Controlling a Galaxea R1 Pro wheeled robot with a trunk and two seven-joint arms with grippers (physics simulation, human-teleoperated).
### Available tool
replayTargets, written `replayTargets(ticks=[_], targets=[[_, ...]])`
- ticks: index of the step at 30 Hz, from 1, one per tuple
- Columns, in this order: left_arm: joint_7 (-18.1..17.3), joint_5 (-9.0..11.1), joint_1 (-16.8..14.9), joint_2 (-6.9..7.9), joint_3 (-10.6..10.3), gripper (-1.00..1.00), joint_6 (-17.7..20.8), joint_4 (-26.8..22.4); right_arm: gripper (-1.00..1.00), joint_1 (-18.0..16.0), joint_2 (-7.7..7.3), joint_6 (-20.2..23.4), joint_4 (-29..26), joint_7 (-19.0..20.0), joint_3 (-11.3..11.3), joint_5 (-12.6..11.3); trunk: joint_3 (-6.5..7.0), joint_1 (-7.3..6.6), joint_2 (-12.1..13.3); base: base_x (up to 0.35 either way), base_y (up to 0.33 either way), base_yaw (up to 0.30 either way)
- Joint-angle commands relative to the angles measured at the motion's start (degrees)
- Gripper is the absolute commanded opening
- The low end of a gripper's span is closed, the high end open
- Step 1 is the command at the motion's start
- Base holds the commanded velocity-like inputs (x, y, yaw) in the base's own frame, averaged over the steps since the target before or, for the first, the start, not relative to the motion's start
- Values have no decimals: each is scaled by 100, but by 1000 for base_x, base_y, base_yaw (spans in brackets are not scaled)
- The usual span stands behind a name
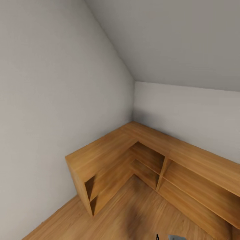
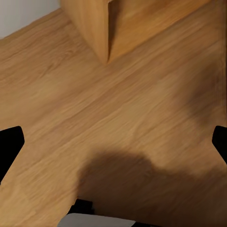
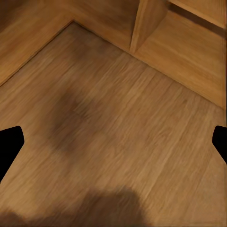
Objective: In the bedroom, organize the workspace by keeping the computer under the desk, ensuring the monitor is on the desk, placing the keyboard on the desk next to the monitor, placing the mouse on the desk next to the keyboard, moving the folder from the swivel chair onto the desk next to the mouse, stacking the notebook on top of the folder with the pen on top of the notebook, and positioning the swivel chair next to the desk.
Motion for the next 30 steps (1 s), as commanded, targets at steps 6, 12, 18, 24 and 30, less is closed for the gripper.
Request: replayTargets(ticks=[6,12,18,24,30], targets=[[28,-61,-4,-3,24,100,-18,2,100,-8,6,-19,11,-23,50,-35,-12,6,-12,244,159,-271],[28,-61,-4,-3,24,100,-18,2,100,-8,10,-19,11,-23,50,-35,-12,6,-12,279,159,-228],[28,-61,-4,-3,24,100,-18,2,100,-8,17,-19,11,-23,50,-35,-12,6,-12,282,91,-71],[28,-61,-4,-3,24,100,-18,2,100,-8,20,-19,11,-23,51,-35,-11,6,-12,207,21,-24],[28,-61,-4,-3,24,100,-18,2,100,-8,20,-19,11,-23,51,-35,3,6,-12,67,5,-137]])
